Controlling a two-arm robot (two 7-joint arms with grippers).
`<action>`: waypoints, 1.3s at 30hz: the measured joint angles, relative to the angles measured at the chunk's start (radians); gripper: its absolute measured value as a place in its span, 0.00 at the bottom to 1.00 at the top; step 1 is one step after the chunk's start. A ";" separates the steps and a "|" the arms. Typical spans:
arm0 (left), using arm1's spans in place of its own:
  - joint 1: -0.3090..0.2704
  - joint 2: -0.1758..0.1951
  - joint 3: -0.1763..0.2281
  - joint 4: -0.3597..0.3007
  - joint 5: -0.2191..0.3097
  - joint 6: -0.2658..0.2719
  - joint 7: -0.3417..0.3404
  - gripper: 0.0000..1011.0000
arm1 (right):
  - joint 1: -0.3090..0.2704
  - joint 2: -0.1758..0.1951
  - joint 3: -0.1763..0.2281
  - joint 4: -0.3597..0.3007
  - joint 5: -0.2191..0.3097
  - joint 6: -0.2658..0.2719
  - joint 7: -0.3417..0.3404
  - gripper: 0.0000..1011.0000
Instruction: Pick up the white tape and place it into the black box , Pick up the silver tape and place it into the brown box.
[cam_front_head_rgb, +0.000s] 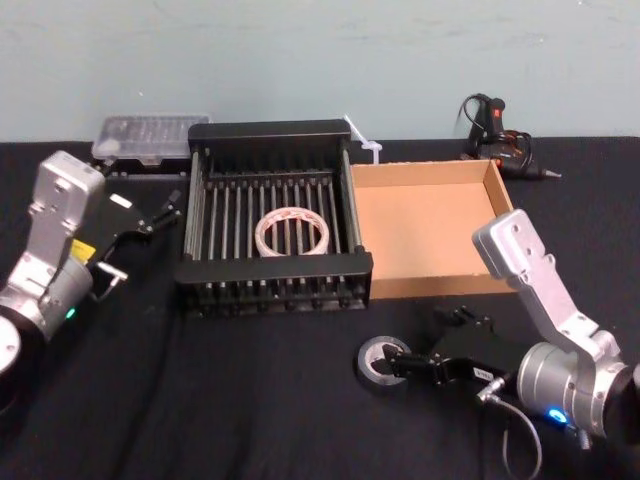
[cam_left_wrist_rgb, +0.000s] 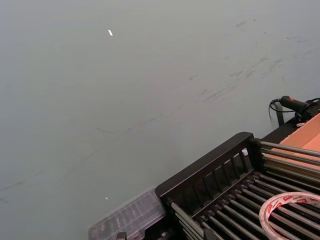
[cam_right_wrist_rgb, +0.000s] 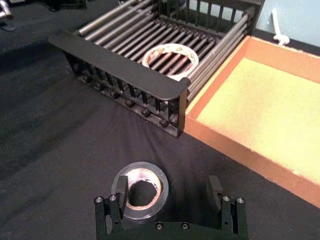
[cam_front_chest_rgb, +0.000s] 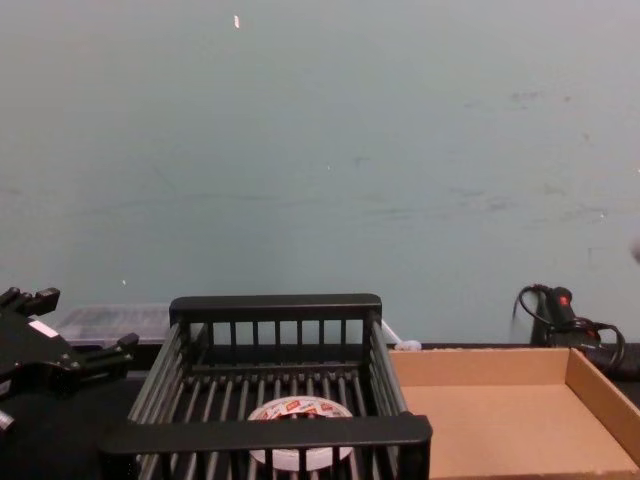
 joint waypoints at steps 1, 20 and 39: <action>0.000 0.000 0.000 0.000 0.000 0.000 0.000 0.99 | 0.002 -0.002 -0.001 0.004 -0.001 0.002 0.000 0.99; 0.000 0.000 0.000 0.000 0.000 0.000 0.000 0.99 | 0.033 -0.030 -0.005 0.077 -0.003 0.017 0.007 0.99; 0.000 0.000 0.000 0.000 0.000 0.000 0.000 0.99 | 0.077 -0.053 -0.025 0.136 -0.020 0.015 0.014 0.99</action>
